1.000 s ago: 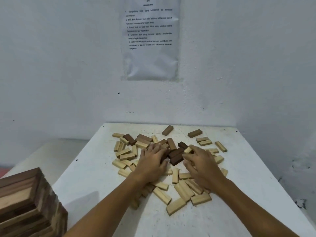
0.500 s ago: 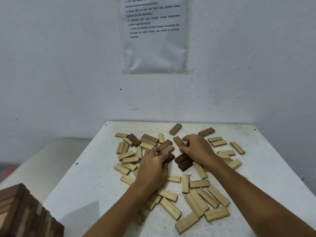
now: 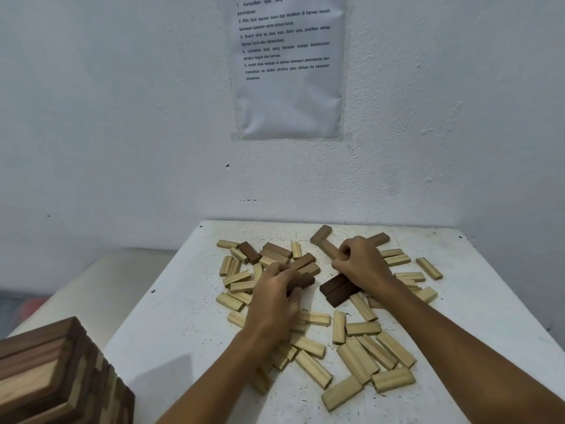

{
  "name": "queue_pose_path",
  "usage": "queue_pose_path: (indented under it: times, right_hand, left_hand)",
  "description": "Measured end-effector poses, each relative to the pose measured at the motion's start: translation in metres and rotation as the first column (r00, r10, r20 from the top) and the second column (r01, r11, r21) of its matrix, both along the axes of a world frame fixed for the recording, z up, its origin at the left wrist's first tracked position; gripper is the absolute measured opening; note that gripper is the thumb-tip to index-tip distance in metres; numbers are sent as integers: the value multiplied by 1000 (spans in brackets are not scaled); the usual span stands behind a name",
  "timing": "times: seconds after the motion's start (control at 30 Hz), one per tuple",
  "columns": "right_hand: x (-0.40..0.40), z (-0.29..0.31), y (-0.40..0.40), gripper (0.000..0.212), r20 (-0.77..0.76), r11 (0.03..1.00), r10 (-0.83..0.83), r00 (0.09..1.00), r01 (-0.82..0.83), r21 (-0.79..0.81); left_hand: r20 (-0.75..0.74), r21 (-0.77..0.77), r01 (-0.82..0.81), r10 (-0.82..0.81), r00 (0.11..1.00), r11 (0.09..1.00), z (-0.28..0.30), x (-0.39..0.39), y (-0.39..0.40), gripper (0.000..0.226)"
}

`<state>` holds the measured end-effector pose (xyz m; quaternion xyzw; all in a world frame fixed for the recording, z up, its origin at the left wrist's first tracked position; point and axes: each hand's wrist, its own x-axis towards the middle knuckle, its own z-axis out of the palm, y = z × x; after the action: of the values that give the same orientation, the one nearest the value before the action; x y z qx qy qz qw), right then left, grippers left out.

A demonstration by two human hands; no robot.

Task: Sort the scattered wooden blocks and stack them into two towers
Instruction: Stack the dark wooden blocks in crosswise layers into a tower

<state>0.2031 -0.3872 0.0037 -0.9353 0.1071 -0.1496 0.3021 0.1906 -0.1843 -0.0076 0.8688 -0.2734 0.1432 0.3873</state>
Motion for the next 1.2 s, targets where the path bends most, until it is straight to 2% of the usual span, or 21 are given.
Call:
queue_pose_path:
  times: [0.07, 0.13, 0.27, 0.43, 0.53, 0.7, 0.83, 1.1, 1.2]
  right_hand:
    - [-5, 7, 1, 9, 102, 1000, 4, 995, -3, -14]
    - [-15, 12, 4, 12, 168, 999, 29, 985, -22, -41]
    - [-43, 16, 19, 12, 274, 987, 146, 951, -119, -111]
    - [-81, 21, 33, 16, 362, 990, 126, 924, -139, 10]
    - [-112, 20, 46, 15, 295, 985, 168, 941, -173, -8]
    - [-173, 13, 75, 16, 75, 961, 268, 961, -260, -96]
    - [-213, 7, 101, 13, -65, 951, 267, 962, -273, -143]
    - [-231, 0, 146, 22, -164, 955, 220, 962, -246, -163]
    - [-228, -3, 149, 25, -120, 964, 250, 961, -259, -62]
  left_hand:
    - [0, -49, -18, 18, 1000, 999, 3, -2, 1, 23]
    - [4, -83, -28, 28, 1000, 996, 5, -7, 3, 22]
    - [33, -95, -12, 16, 999, 995, 5, -21, 12, 18]
    - [30, -132, -28, 33, 999, 991, 6, -48, 28, 15]
    - [39, -143, -15, 20, 999, 990, 5, -68, 44, 14]
    - [97, -87, 33, -25, 995, 996, -2, -110, 70, 18]
    - [97, -31, 37, -33, 995, 999, -12, -141, 88, 15]
    - [62, 58, -18, 15, 998, 998, -21, -171, 115, 10]
    - [-7, 49, 15, -15, 1000, 999, -18, -177, 123, 14]
